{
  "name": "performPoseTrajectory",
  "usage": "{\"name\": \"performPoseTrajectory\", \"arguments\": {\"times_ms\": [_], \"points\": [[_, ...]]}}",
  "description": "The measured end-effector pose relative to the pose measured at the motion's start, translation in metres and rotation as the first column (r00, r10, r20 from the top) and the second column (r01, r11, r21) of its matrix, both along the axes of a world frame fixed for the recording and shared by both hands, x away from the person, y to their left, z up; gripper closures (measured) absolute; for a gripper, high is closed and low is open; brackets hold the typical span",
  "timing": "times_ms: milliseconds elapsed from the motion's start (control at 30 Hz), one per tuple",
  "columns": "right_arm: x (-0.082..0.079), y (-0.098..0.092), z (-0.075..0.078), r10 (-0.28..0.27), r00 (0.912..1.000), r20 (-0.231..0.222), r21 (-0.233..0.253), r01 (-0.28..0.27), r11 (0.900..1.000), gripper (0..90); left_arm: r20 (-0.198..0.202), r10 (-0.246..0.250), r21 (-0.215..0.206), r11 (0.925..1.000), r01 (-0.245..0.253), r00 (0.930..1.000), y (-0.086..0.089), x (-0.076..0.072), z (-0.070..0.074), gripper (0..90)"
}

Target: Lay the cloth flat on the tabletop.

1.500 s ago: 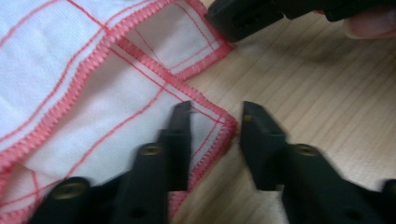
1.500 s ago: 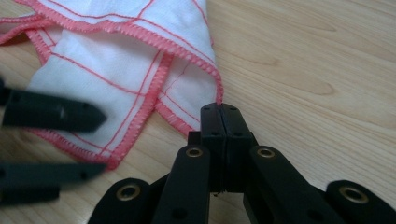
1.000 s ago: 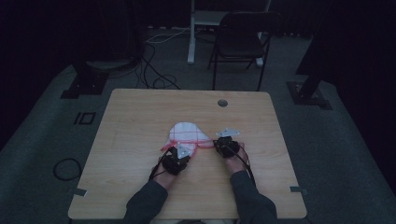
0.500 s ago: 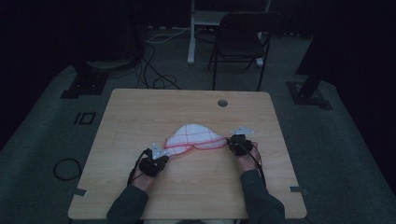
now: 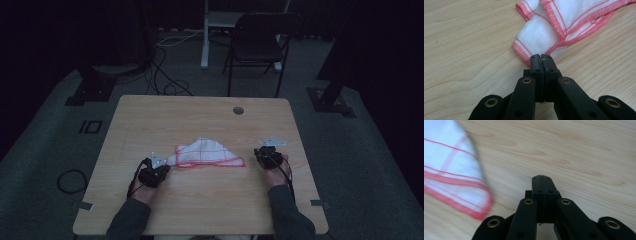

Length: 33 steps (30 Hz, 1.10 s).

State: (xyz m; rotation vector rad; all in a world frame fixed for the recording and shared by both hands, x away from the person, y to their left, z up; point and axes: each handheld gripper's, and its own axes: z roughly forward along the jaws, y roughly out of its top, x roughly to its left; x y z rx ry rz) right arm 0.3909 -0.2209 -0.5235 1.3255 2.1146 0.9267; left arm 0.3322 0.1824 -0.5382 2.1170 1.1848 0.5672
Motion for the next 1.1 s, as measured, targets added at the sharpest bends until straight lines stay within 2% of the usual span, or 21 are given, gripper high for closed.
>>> {"name": "performPoseTrajectory", "arguments": {"times_ms": [167,400,567,900,967,1033,1100], "points": [[-0.003,0.027,0.002,0.082,0.9966,0.010,0.015,-0.082,0.997,82.7,0.000,0.000,-0.014,0.9999,0.000,1.0000,0.002,0.000,-0.001,89.5],[-0.004,0.070,-0.002,0.178,0.9841,0.002,0.017,-0.178,0.984,75.1,0.002,0.003,-0.035,0.9994,-0.003,1.0000,0.004,-0.001,-0.002,89.4],[-0.007,0.096,-0.005,0.247,0.9690,0.004,0.006,-0.247,0.969,70.6,0.002,0.005,-0.041,0.9992,-0.004,1.0000,0.004,-0.001,-0.002,89.4],[-0.010,0.134,-0.008,0.322,0.9467,-0.010,0.039,-0.321,0.946,57.8,0.006,0.010,-0.047,0.9988,-0.010,0.9999,0.004,-0.001,-0.003,89.4],[-0.011,0.141,-0.007,0.346,0.9381,-0.017,0.041,-0.345,0.938,56.0,0.006,0.011,-0.049,0.9988,-0.010,0.9999,0.004,-0.001,-0.003,89.4],[-0.012,0.150,-0.007,0.368,0.9297,-0.018,0.032,-0.367,0.930,52.7,0.006,0.010,-0.049,0.9988,-0.010,0.9999,0.004,-0.001,-0.003,89.3],[-0.013,0.154,-0.007,0.374,0.9273,-0.009,0.024,-0.374,0.927,51.6,0.006,0.009,-0.049,0.9988,-0.009,0.9999,0.004,-0.001,-0.003,89.4]]}}
